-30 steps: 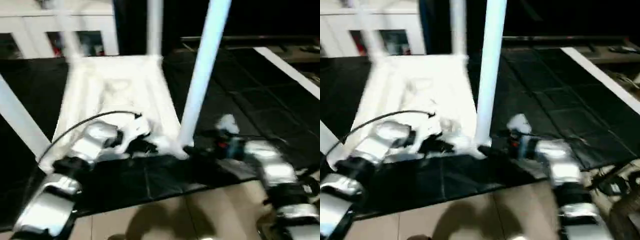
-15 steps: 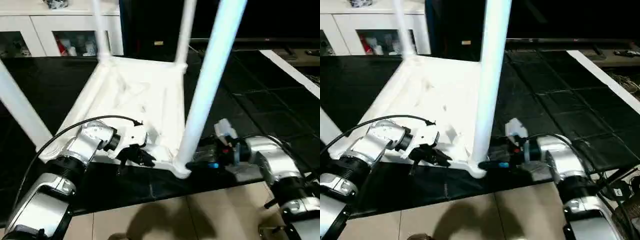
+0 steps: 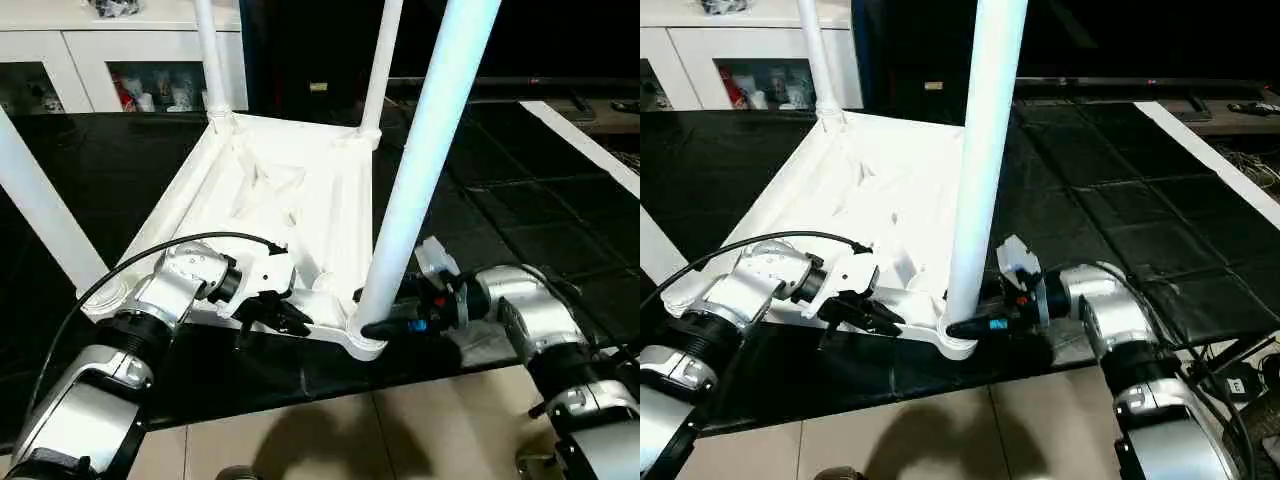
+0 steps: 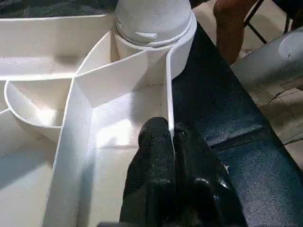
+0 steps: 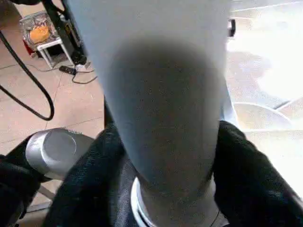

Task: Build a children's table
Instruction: Rotate leg to tighten

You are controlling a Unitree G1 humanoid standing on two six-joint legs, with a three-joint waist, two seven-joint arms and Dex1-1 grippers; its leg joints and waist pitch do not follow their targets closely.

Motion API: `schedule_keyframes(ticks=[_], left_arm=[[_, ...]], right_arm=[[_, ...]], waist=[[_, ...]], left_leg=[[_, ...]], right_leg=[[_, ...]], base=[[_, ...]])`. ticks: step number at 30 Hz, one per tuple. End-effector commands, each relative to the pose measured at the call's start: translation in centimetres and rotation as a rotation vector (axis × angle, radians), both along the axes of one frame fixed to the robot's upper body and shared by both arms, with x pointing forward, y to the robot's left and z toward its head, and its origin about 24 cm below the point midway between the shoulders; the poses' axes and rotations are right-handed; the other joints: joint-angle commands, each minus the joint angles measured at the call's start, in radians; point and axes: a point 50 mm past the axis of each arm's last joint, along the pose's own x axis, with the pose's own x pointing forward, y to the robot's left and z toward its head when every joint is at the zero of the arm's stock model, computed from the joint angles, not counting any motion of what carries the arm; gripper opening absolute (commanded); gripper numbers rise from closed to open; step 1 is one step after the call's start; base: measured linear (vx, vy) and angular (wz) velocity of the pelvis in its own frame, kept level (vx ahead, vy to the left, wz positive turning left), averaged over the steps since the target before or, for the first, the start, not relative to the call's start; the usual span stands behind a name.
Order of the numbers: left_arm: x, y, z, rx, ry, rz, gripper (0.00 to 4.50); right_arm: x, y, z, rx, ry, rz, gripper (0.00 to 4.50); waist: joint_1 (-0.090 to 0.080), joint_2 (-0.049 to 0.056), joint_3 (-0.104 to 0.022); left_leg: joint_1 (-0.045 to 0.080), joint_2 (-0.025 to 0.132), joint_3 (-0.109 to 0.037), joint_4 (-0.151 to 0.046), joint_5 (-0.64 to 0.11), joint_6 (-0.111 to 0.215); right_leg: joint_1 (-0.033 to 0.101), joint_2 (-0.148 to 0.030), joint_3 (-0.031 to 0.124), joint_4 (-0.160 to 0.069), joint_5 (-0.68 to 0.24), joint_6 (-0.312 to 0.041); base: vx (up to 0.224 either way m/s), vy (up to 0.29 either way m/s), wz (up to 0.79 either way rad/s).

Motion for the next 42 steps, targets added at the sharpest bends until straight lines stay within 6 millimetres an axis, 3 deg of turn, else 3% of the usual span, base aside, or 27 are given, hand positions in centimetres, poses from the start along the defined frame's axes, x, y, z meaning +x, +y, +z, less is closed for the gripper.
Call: schedule_keyframes(ticks=[1,14,15,18,19,20,22,24,25,27,30,31,34,36,38,42], left_arm=[[0.0,-0.7,-0.1,0.042,-0.014,-0.046,0.00],[0.7,-1.0,-0.2,0.005,-0.023,0.066,0.00],[0.9,-1.1,-0.2,-0.010,-0.022,0.097,0.00],[1.5,-2.1,0.0,-0.091,-0.037,0.232,0.00],[1.9,-2.7,0.3,-0.140,-0.044,0.313,0.00],[1.9,-2.7,0.3,-0.140,-0.044,0.313,0.00],[2.4,-3.6,0.7,-0.196,-0.045,0.411,0.00],[2.9,-4.7,1.2,-0.254,-0.038,0.516,0.00],[2.9,-4.7,1.2,-0.254,-0.038,0.516,0.00],[3.2,-6.2,1.7,-0.300,-0.023,0.605,0.00],[3.1,-6.9,1.7,-0.295,-0.024,0.619,0.00],[3.3,-7.7,1.8,-0.276,-0.041,0.660,0.00],[3.5,-8.4,1.7,-0.236,-0.079,0.689,0.00],[3.5,-8.4,1.7,-0.228,-0.084,0.695,0.00],[3.4,-8.1,1.6,-0.216,-0.088,0.702,0.00],[3.2,-7.3,1.4,-0.196,-0.091,0.689,0.00]], right_arm=[[0.1,0.0,0.1,-0.017,-0.006,0.013,2.24],[-0.4,0.3,-0.5,-0.011,0.007,0.019,1.99],[-0.4,0.4,-0.6,0.001,0.012,0.003,1.99],[-0.4,1.1,-1.1,0.056,0.018,-0.140,1.99],[-0.3,1.5,-1.5,0.070,0.014,-0.248,1.99],[-0.3,1.5,-1.5,0.070,0.014,-0.248,1.98],[0.0,2.1,-2.1,0.065,0.020,-0.382,1.98],[0.4,2.9,-2.6,0.082,0.047,-0.514,1.97],[0.4,2.9,-2.6,0.082,0.047,-0.514,1.97],[1.6,4.6,-2.7,0.089,0.080,-0.686,1.96],[2.3,5.4,-2.5,0.087,0.094,-0.753,1.96],[3.2,6.3,-2.4,0.051,0.118,-0.855,1.96],[4.1,7.0,-2.2,0.010,0.129,-0.961,1.96],[4.1,7.1,-2.1,0.018,0.128,-0.969,2.52],[4.0,6.9,-2.2,0.024,0.131,-0.981,2.66],[3.9,6.2,-2.5,0.008,0.102,-0.981,3.02]], waist=[[-0.006,0.006,-0.071],[-0.003,0.009,-0.067],[-0.001,0.016,-0.067],[0.004,0.014,-0.063],[0.001,0.014,-0.062],[0.001,0.014,-0.062],[-0.012,0.013,-0.061],[-0.026,0.010,-0.061],[-0.036,0.007,-0.060],[-0.049,0.010,-0.061],[-0.063,0.012,-0.066],[-0.065,0.012,-0.068],[-0.077,0.015,-0.075],[-0.076,0.011,-0.075],[-0.076,0.009,-0.077],[-0.076,0.011,-0.081]], left_leg=[[0.010,0.026,0.006,-0.057,-0.248,0.039],[0.014,0.026,0.005,-0.059,-0.286,0.031],[0.016,0.027,0.003,-0.060,-0.294,0.029],[0.022,0.028,0.003,-0.062,-0.327,0.020],[0.017,0.025,-0.002,-0.066,-0.341,0.006],[0.017,0.025,-0.002,-0.066,-0.341,0.006],[0.016,0.021,-0.006,-0.069,-0.355,-0.008],[0.011,0.017,-0.009,-0.070,-0.351,-0.014],[0.006,0.013,-0.010,-0.070,-0.347,-0.012],[0.004,0.010,-0.009,-0.068,-0.335,-0.008],[0.000,0.008,-0.006,-0.065,-0.292,0.012],[0.000,0.008,-0.004,-0.063,-0.284,0.020],[0.001,0.006,0.000,-0.059,-0.227,0.014],[-0.001,0.004,0.005,-0.055,-0.196,0.038],[-0.006,0.007,0.005,-0.053,-0.155,0.062],[-0.006,0.008,0.006,-0.049,-0.119,0.082]], right_leg=[[0.051,-0.060,0.038,-0.061,-0.244,-0.220],[0.049,-0.061,0.038,-0.067,-0.290,-0.214],[0.049,-0.062,0.038,-0.067,-0.300,-0.213],[0.045,-0.063,0.040,-0.075,-0.348,-0.202],[0.049,-0.065,0.037,-0.078,-0.401,-0.179],[0.049,-0.065,0.037,-0.078,-0.401,-0.179],[0.048,-0.065,0.036,-0.086,-0.459,-0.145],[0.051,-0.066,0.033,-0.087,-0.481,-0.136],[0.052,-0.064,0.029,-0.090,-0.503,-0.122],[0.049,-0.065,0.028,-0.094,-0.522,-0.110],[0.050,-0.060,0.029,-0.091,-0.456,-0.124],[0.050,-0.058,0.030,-0.090,-0.415,-0.136],[0.054,-0.054,0.032,-0.076,-0.296,-0.173],[0.055,-0.054,0.033,-0.073,-0.234,-0.188],[0.061,-0.053,0.035,-0.062,-0.155,-0.208],[0.063,-0.053,0.036,-0.051,-0.063,-0.242]], base=[[0.000,0.000,0.00],[0.000,0.000,0.00],[0.000,0.000,0.00],[0.000,0.000,0.00],[0.000,0.000,0.00],[0.000,0.000,0.00],[0.000,0.000,0.00],[0.000,0.000,0.00],[0.000,0.000,0.00],[0.000,0.000,0.00],[0.000,0.000,0.00],[0.000,0.000,0.00],[0.000,0.000,0.00],[0.000,0.000,0.00],[0.000,0.000,0.00],[0.000,0.000,0.00]])
